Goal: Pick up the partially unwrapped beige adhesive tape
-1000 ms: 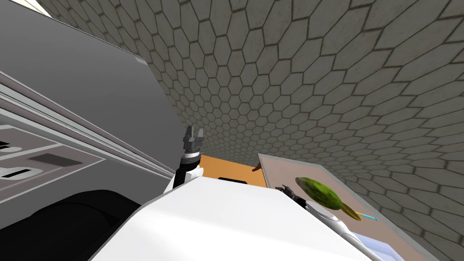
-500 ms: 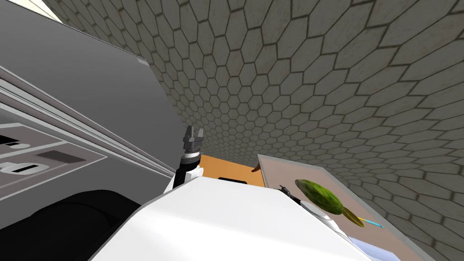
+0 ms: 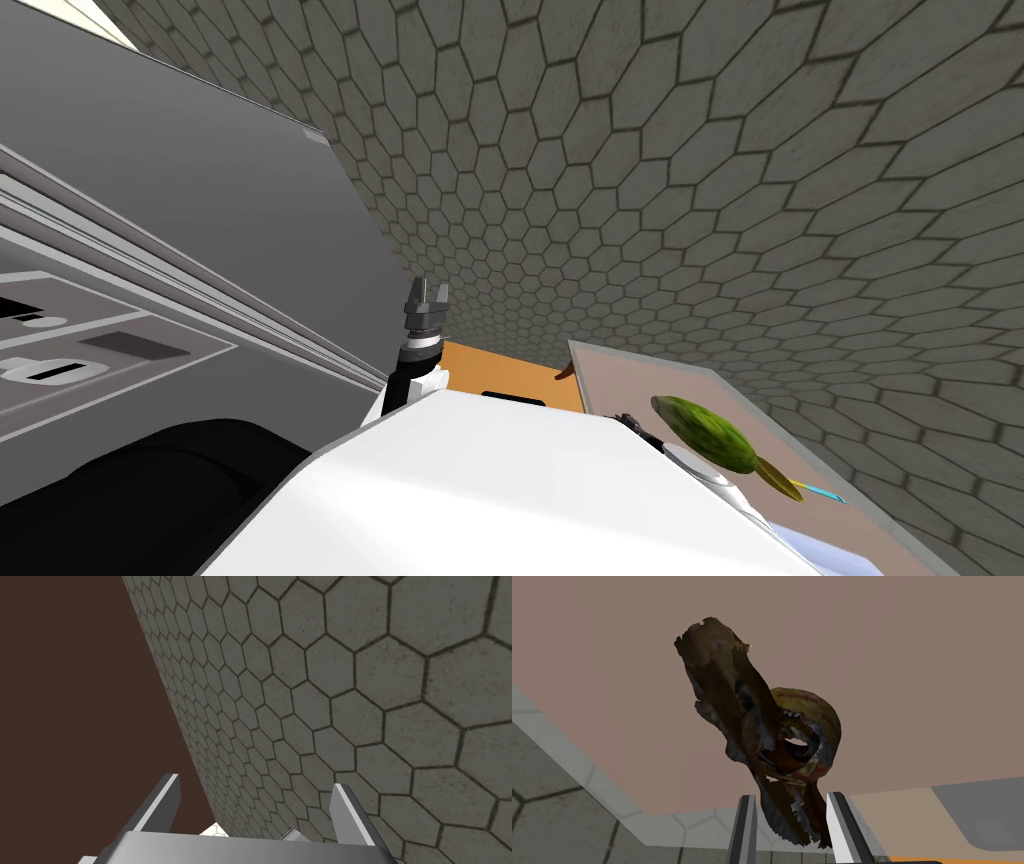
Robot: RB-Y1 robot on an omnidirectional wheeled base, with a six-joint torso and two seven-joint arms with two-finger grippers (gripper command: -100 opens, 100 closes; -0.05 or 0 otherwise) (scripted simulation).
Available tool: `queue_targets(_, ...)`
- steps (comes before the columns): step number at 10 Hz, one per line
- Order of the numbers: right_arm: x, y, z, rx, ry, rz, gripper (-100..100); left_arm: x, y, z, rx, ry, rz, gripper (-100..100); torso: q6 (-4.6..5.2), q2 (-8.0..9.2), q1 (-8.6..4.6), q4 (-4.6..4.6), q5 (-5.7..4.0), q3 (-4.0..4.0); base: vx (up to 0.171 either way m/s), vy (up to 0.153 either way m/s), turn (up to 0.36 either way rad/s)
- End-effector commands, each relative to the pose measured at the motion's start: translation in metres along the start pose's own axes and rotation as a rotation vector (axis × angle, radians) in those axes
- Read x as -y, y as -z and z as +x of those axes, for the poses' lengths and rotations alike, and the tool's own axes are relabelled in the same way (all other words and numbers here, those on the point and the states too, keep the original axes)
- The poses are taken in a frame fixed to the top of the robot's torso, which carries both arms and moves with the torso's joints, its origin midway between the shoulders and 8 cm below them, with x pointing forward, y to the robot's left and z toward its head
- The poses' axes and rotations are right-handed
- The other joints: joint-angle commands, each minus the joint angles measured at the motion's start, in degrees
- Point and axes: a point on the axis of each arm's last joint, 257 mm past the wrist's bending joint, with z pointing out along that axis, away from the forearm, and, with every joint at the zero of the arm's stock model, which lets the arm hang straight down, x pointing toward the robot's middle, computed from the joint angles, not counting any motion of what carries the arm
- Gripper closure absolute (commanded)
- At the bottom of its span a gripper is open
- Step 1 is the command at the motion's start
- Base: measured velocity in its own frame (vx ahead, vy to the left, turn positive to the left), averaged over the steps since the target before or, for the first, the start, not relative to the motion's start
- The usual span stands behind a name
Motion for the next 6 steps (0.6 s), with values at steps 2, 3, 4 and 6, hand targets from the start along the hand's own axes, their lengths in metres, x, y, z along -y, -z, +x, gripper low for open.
queue_targets(2,0.012,0.006,0.006,0.003,0.002,0.0,100,0.0,0.0,0.0,0.0,0.0,0.0,0,0.0,0.0,0.0,0.0,0.0,0.0,-0.004,0.032,-0.03)
queue_targets(3,0.017,0.01,0.008,0.005,0.005,-0.001,100,0.0,0.0,0.0,0.0,0.0,0.0,0,0.04,0.03,0.19,0.0,0.04,0.01,-0.017,0.102,-0.082)
queue_targets(4,0.019,0.011,0.01,0.006,0.007,-0.001,100,0.0,0.0,0.0,0.0,0.0,0.0,0,0.07,0.08,0.34,0.0,0.06,0.04,-0.013,0.078,-0.042)
queue_targets(6,0.017,0.009,0.01,0.005,0.007,-0.002,0,0.0,0.0,0.0,0.0,0.0,0.0,0,0.03,0.05,0.17,0.01,0.03,0.03,-0.003,0.018,-0.004)
